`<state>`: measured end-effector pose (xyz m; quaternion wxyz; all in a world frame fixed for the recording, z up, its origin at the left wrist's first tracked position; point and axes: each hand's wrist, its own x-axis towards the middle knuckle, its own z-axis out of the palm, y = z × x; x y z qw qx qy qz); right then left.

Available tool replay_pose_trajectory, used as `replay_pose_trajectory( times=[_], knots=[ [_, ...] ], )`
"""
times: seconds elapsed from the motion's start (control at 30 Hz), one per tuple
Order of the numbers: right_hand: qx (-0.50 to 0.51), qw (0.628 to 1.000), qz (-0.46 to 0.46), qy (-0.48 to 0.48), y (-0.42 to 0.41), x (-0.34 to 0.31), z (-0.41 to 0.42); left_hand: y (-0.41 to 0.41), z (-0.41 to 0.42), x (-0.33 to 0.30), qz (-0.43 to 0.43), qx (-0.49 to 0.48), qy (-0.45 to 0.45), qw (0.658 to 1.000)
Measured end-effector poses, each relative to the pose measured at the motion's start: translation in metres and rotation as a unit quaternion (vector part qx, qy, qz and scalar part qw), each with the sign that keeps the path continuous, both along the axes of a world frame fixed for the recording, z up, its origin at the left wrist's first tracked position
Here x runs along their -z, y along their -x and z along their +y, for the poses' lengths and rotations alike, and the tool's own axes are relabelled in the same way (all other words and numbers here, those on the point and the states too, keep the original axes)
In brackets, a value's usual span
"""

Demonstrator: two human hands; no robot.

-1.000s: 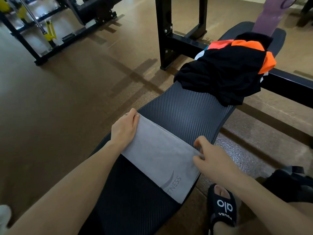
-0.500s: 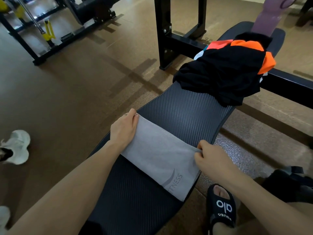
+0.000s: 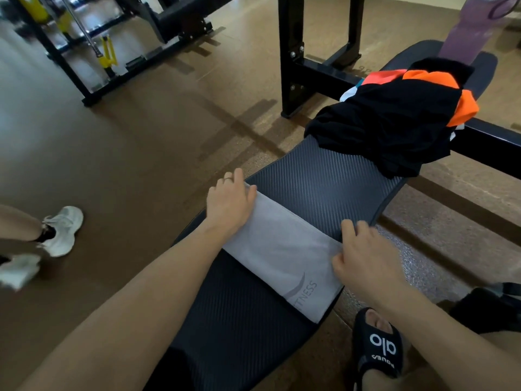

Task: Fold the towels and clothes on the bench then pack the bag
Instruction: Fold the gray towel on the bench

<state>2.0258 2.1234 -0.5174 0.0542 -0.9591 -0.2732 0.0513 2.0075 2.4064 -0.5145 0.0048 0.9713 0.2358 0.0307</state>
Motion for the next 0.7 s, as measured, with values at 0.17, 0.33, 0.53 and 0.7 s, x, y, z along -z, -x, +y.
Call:
replay_pose_trajectory(
  times=[0.17,0.33,0.53,0.7],
  knots=[
    [-0.191,0.975,-0.052,-0.099,0.016,0.005,0.013,0.058,-0.057,-0.011,0.013,0.092,-0.028,0.995],
    [-0.217,0.976,0.0,0.007,0.028,0.037,0.011,0.122,-0.094,0.011,0.07,0.158,0.006,0.985],
    [-0.195,0.981,-0.006,0.019,0.032,0.038,0.007,0.135,-0.111,-0.009,0.128,0.144,0.047,0.98],
    [-0.122,0.992,0.012,0.002,0.042,0.034,0.009,0.161,-0.149,-0.002,0.08,0.239,0.033,0.967]
  ],
)
